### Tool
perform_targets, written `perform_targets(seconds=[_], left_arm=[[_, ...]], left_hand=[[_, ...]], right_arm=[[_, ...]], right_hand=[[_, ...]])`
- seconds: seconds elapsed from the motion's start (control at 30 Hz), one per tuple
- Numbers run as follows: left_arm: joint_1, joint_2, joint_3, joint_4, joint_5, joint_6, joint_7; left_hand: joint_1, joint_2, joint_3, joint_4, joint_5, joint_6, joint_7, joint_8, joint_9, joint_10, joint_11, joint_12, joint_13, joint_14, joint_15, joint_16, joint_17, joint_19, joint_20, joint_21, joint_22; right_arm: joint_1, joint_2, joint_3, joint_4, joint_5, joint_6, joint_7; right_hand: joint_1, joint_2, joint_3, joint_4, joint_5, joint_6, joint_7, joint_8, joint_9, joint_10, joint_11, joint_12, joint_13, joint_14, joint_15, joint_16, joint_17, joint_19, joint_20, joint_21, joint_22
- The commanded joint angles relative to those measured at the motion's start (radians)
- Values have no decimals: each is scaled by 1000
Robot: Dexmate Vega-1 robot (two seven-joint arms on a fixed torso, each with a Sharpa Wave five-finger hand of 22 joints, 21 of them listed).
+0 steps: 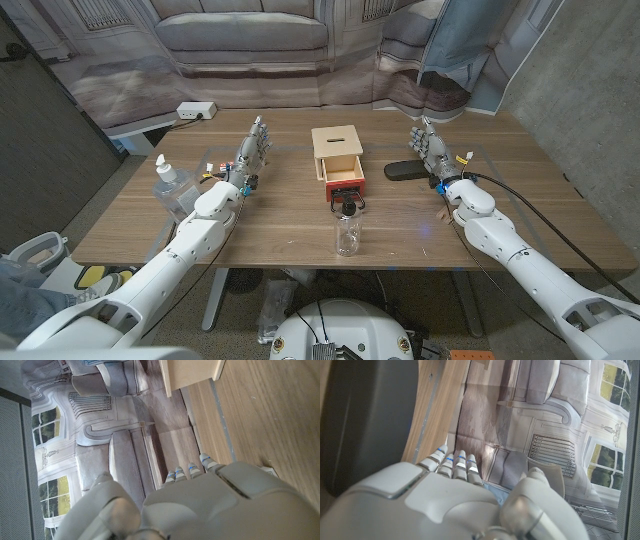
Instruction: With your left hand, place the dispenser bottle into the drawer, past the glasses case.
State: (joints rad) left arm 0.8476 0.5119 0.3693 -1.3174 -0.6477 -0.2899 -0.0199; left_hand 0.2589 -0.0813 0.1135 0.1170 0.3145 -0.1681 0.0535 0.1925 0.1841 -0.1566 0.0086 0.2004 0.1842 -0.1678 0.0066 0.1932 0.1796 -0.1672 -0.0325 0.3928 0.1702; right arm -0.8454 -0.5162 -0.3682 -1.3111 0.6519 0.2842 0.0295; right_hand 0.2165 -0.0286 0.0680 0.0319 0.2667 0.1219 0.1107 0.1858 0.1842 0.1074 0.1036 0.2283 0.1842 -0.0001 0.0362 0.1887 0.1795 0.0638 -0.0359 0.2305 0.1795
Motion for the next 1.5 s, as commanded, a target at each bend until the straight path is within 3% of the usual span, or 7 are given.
perform_targets(seconds=[0.03,0.53,1.5], left_arm=[[5,2,1,-18,4,10,14],[-2,-3,7,-18,3,15,9],[66,99,-27,-206,19,94,67]], left_hand=[[12,4,2,1,4,-8,-1,6,1,-7,0,7,4,-41,2,4,1,-96,-70,4,4],[17,9,1,-1,6,-2,-1,7,1,1,-4,9,3,-28,5,7,1,-88,-67,-1,4],[27,19,-1,-6,8,11,1,10,2,8,-1,9,2,-25,8,3,1,-87,-56,-15,5]], right_arm=[[-1,-7,4,-11,3,-15,-8],[-13,-9,12,-11,9,-1,-6],[-16,-12,13,-16,24,-23,-1]], right_hand=[[7,-1,6,0,6,11,-4,8,4,0,11,3,4,3,7,6,5,8,-11,3,4],[7,2,5,0,4,13,-5,9,4,6,6,3,4,8,6,7,5,13,-12,2,5],[2,10,3,2,1,16,-7,10,3,12,7,3,4,16,11,7,6,13,-8,-4,5]])
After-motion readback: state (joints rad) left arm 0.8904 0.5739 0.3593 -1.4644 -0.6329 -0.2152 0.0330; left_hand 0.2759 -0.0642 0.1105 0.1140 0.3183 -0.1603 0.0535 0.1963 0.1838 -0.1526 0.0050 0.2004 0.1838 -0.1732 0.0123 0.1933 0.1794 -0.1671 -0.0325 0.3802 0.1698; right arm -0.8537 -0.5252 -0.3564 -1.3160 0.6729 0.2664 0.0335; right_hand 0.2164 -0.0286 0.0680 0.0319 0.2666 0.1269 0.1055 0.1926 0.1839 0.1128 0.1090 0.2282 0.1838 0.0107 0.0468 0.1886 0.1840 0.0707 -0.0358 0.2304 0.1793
